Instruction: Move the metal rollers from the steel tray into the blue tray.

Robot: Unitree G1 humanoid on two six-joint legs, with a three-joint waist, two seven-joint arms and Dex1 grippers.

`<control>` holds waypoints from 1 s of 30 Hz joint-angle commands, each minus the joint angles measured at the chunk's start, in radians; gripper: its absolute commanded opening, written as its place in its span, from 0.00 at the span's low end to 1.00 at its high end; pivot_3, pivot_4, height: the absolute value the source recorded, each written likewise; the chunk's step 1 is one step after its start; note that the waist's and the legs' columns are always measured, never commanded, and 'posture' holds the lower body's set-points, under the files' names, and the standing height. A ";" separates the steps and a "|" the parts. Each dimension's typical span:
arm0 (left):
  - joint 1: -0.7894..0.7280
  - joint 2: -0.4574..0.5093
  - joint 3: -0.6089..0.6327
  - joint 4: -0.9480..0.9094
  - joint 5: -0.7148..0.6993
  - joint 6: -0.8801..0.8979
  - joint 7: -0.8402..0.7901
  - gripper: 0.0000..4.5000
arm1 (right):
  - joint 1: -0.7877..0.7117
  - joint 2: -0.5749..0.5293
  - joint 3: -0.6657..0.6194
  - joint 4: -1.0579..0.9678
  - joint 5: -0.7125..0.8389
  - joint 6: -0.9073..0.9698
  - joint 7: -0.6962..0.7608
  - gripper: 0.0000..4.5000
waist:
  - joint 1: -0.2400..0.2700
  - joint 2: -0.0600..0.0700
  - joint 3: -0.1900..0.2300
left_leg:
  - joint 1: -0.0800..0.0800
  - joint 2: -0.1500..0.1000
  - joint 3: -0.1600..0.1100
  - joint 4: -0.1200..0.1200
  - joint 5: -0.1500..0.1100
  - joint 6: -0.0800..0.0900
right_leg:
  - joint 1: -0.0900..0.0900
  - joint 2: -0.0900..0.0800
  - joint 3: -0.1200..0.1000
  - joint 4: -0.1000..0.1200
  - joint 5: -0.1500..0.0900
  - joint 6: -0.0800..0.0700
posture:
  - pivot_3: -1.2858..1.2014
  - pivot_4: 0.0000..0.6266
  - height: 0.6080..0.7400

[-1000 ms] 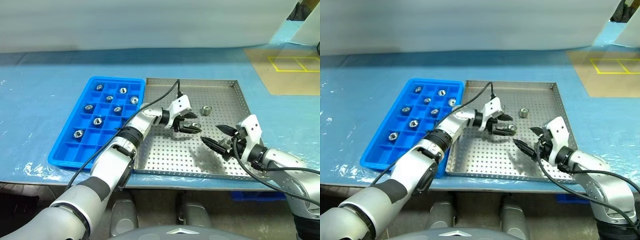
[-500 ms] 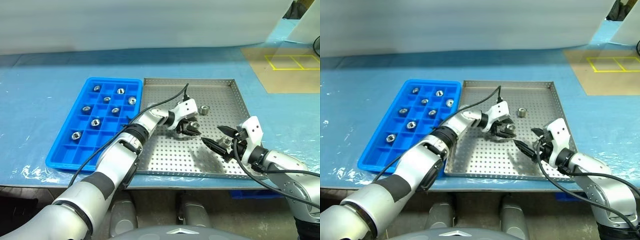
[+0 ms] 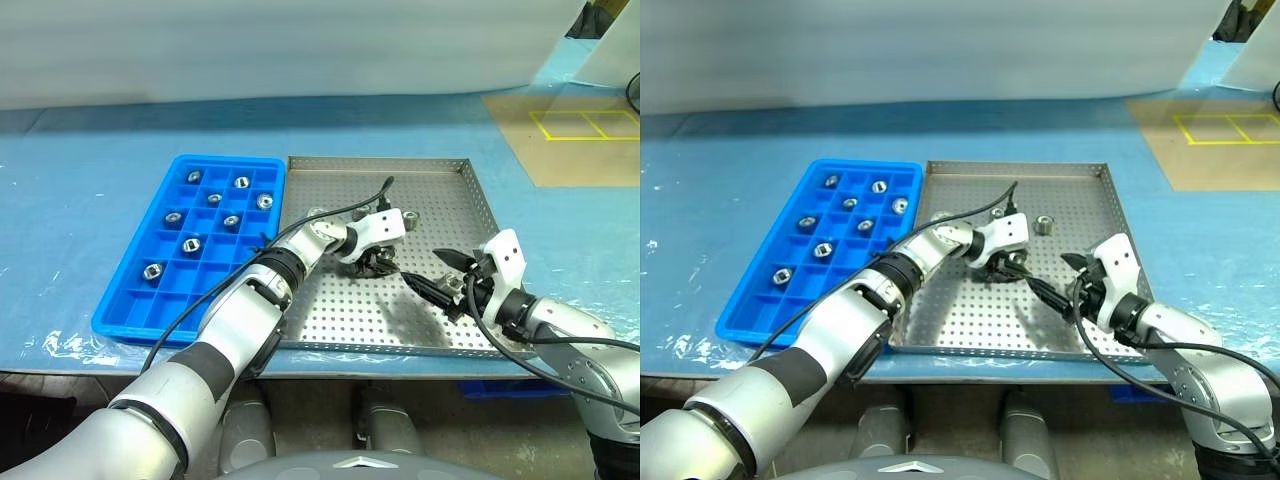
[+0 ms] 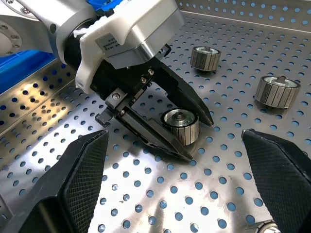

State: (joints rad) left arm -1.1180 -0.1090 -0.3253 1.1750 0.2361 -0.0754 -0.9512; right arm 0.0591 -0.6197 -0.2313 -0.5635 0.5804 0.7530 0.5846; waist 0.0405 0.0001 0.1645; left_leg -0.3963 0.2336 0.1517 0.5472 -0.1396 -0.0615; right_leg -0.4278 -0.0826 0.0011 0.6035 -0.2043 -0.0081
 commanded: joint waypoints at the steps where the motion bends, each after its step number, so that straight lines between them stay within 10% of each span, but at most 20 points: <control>1: -0.009 0.001 -0.011 -0.006 0.012 -0.021 0.002 0.42 | -0.010 -0.004 -0.008 -0.029 0.016 -0.015 0.002 1.00 | 0.000 0.000 0.000 | 0.000 0.000 0.000 0.000 0.000 0.000 | 0.000 0.000 0.000 0.000 0.000 0.000 | 0.38 0.24 1.00; 14: 0.060 0.059 0.138 -0.264 -0.136 0.095 0.061 0.42 | -0.126 0.001 0.088 0.061 -0.013 -0.053 0.048 1.00 | 0.002 0.000 0.000 | 0.000 -0.005 0.000 -0.001 -0.001 0.002 | 0.000 -0.008 -0.001 0.000 -0.001 0.001 | 0.43 0.24 1.00; 30: 0.421 0.260 0.187 -1.219 -0.250 0.689 0.206 0.42 | -0.376 0.028 0.255 0.306 -0.073 -0.149 0.203 1.00 | 0.014 0.001 0.000 | -0.004 -0.006 0.000 -0.001 -0.002 0.004 | -0.002 -0.008 -0.002 0.000 -0.001 0.002 | 0.53 0.24 1.00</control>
State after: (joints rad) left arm -0.7108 0.1415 -0.1644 0.0658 0.0087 0.5649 -0.7732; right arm -0.2867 -0.5975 0.0161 -0.2628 0.5159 0.6359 0.7636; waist 0.0548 0.0008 0.1649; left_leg -0.4006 0.2273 0.1515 0.5464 -0.1418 -0.0573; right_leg -0.4297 -0.0911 -0.0013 0.6035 -0.2057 -0.0061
